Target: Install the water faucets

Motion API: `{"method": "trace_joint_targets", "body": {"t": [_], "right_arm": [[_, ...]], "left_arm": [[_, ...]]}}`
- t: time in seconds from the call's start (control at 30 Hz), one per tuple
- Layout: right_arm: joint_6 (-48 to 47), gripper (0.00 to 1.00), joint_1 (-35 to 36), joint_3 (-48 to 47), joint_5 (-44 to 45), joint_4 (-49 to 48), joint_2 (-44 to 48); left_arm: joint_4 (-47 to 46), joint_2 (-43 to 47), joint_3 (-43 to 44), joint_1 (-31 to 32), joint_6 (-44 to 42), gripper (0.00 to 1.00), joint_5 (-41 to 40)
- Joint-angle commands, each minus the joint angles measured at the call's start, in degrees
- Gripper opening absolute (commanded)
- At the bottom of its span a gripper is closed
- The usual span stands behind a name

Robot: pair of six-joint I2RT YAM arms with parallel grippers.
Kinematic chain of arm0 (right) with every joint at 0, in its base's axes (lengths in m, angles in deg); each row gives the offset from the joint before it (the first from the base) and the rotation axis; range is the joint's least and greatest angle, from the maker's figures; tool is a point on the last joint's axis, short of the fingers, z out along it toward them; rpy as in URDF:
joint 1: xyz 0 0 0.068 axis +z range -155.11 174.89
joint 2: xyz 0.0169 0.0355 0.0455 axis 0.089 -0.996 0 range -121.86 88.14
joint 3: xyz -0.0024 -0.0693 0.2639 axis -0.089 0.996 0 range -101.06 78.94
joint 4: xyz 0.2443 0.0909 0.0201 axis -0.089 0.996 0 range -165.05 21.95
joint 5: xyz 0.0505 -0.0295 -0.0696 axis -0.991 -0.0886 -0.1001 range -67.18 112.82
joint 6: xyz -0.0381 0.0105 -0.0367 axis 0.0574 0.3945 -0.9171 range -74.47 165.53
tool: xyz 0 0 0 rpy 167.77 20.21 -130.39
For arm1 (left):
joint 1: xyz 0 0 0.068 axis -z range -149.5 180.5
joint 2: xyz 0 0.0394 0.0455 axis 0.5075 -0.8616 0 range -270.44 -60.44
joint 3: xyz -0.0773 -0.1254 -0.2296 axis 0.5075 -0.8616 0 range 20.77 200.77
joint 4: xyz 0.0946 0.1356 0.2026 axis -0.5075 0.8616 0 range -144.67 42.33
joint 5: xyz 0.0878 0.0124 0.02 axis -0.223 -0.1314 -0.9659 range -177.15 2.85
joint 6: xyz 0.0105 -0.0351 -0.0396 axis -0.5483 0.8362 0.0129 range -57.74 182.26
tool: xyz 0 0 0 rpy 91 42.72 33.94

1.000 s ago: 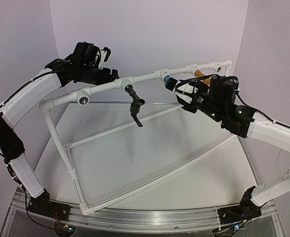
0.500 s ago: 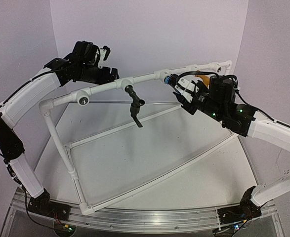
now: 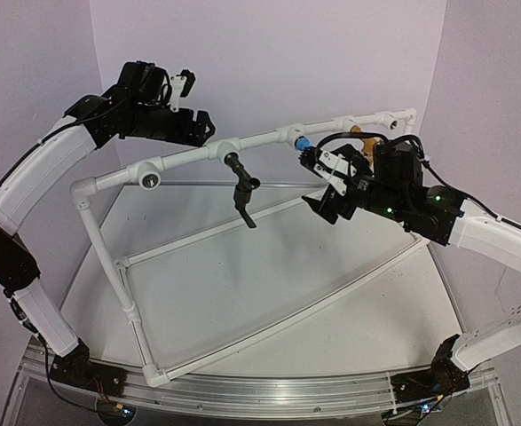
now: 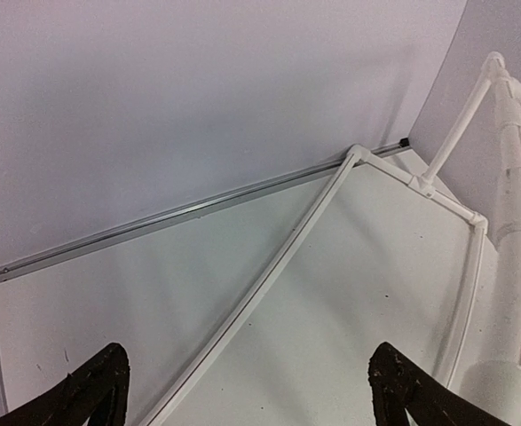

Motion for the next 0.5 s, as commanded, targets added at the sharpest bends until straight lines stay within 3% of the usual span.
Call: {"method": "trace_joint_targets", "body": {"t": [0.0, 0.17, 0.3, 0.47], "right_arm": [[2.3, 0.98, 0.3, -4.7, -3.8, 3.4, 3.5], [3.6, 0.98, 0.2, -6.8, -7.7, 6.4, 5.3], [6.1, 0.98, 0.2, -8.3, -9.1, 8.2, 6.2], [9.0, 0.98, 0.2, -9.8, -8.7, 9.0, 6.4]], "left_arm": [[-0.1, 7.0, 0.9, 1.6, -0.2, 0.95, 8.5], [2.0, 11.9, -1.2, 2.9, -1.1, 0.99, 13.1], [10.2, 13.5, 0.1, 3.7, -0.9, 0.99, 14.1], [19.5, 13.1, 1.1, 7.3, -1.5, 1.00, 8.0]]}}
